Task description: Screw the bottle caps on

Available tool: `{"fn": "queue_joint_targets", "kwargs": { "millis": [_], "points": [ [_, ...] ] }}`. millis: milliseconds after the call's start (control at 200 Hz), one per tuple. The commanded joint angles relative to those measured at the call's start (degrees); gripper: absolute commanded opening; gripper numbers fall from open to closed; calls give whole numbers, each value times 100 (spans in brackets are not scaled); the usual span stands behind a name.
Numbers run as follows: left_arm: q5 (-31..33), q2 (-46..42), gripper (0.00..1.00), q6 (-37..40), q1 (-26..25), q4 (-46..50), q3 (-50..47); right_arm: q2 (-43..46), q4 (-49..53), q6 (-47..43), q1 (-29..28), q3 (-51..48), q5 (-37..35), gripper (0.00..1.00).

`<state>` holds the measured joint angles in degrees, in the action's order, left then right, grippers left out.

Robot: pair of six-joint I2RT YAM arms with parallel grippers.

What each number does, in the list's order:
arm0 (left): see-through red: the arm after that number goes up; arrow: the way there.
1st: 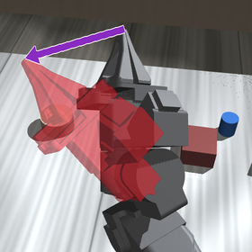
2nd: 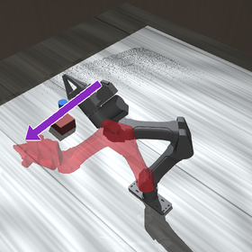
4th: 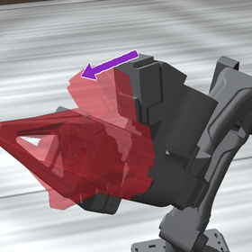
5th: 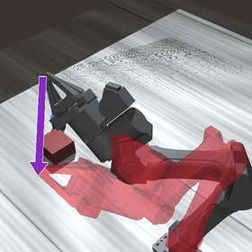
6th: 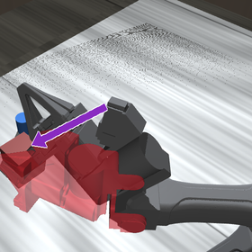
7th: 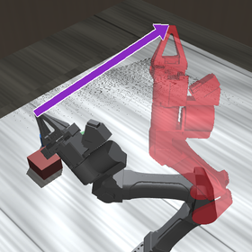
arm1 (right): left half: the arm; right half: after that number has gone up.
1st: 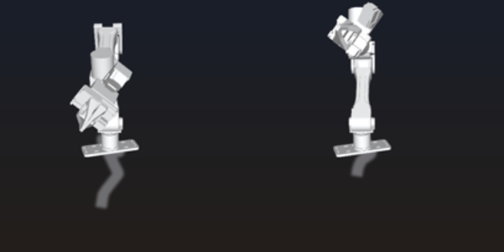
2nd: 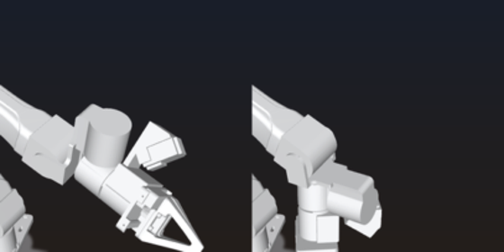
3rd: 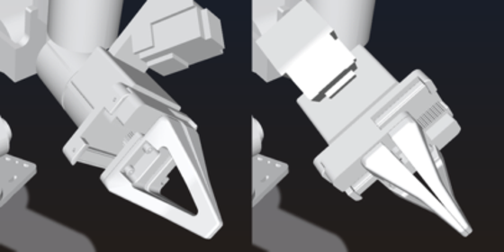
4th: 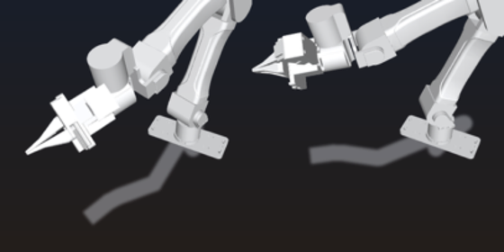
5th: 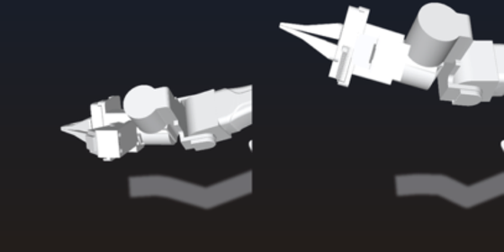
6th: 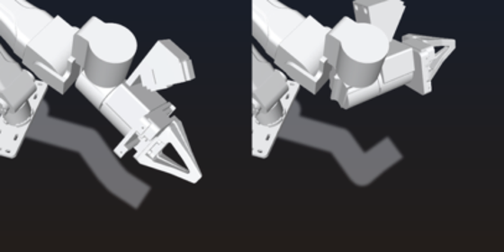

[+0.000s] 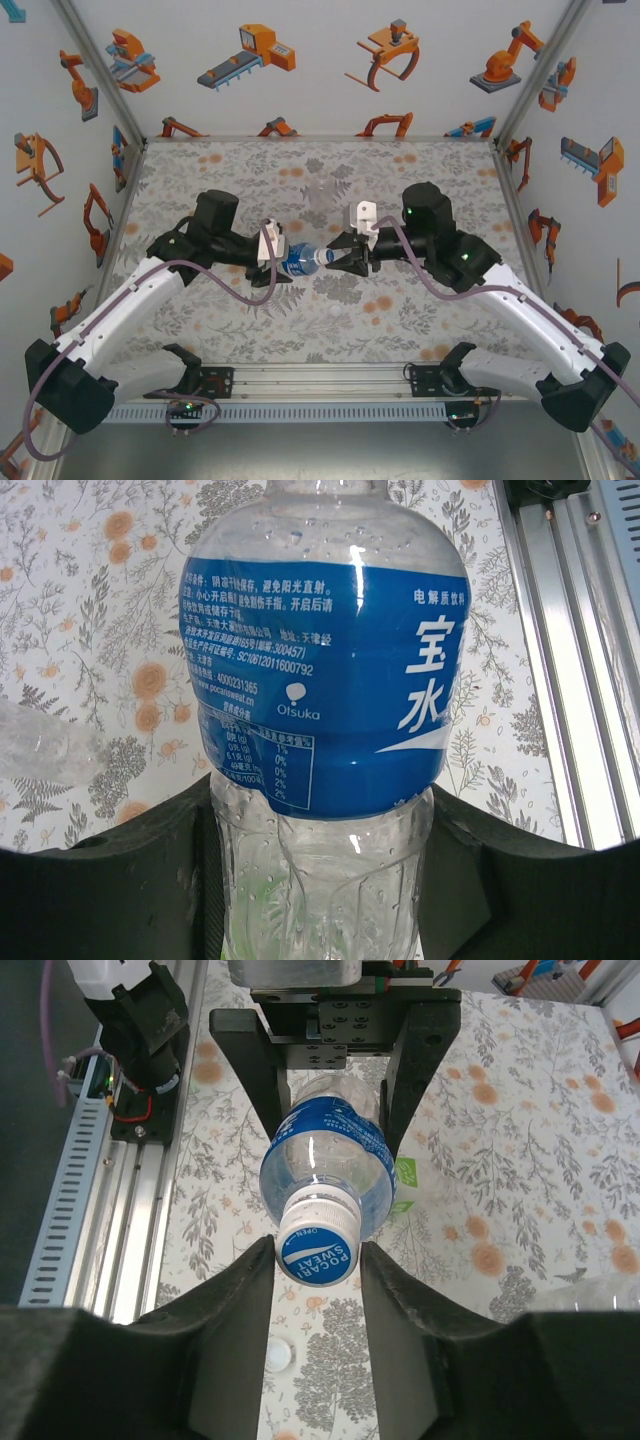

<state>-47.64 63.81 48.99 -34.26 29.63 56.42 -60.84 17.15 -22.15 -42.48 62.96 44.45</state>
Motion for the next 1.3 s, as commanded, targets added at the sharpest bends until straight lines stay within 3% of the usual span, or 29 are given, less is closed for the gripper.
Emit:
{"fn": "queue_joint_targets", "kwargs": {
  "millis": [0, 165, 320, 486, 951, 1091, 1297],
  "points": [
    [-230, -71, 0, 166, -36, 130, 157, 72, -422, 212, -26, -118, 24, 32],
    [-1, -90, 0, 182, -35, 255, 167, 55, -876, 857, -32, -359, 68, 17],
    [-29, -65, 0, 55, -37, 396, 336, -45, -1592, 2247, -33, -654, -209, 9],
    [0, -15, 0, -727, -34, 99, 536, -26, -1625, 2884, -41, -807, -496, 7],
    [-338, 653, 0, -2719, -38, -177, 1450, -96, -1473, 3437, -41, -726, -799, 4],
    [-527, 830, 0, -2567, -66, -140, 1421, -320, -1155, 3474, -41, -358, -411, 3],
    [-43, 560, 0, -1264, -239, -168, 823, -289, -769, 3718, -40, -320, -26, 0]
  ]
}}
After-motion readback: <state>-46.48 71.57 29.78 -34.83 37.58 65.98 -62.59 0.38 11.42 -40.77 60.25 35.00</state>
